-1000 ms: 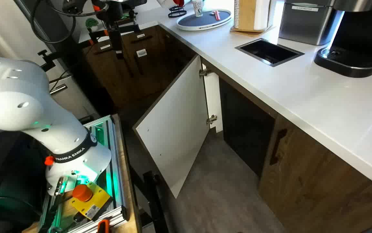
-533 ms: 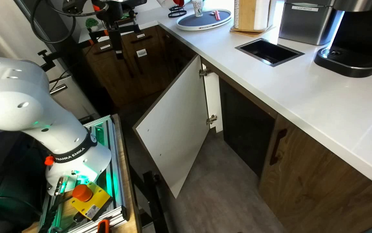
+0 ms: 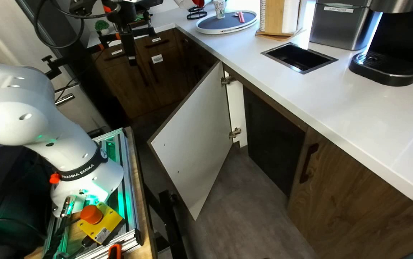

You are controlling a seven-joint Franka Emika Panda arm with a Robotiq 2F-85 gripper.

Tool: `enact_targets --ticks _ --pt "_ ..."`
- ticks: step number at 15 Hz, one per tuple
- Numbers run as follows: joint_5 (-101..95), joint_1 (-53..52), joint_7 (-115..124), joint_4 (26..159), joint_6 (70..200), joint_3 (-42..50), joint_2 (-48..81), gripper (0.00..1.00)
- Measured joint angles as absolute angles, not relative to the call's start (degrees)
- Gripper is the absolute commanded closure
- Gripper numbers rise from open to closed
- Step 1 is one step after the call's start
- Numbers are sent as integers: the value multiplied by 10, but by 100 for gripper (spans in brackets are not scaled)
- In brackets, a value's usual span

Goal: Close the left cabinet door

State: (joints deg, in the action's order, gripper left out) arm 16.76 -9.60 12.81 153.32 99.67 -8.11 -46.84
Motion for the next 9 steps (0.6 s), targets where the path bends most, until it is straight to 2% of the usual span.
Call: enact_targets --ticks 5,6,7,9 --pt "230 -99 199 1567 999 -143 -455 0" --pt "246 -101 219 1579 1004 -164 -451 25" --pt "258 -103 242 1586 1016 -186 -444 27" --pt "278 -107 286 1586 1058 -225 -423 44"
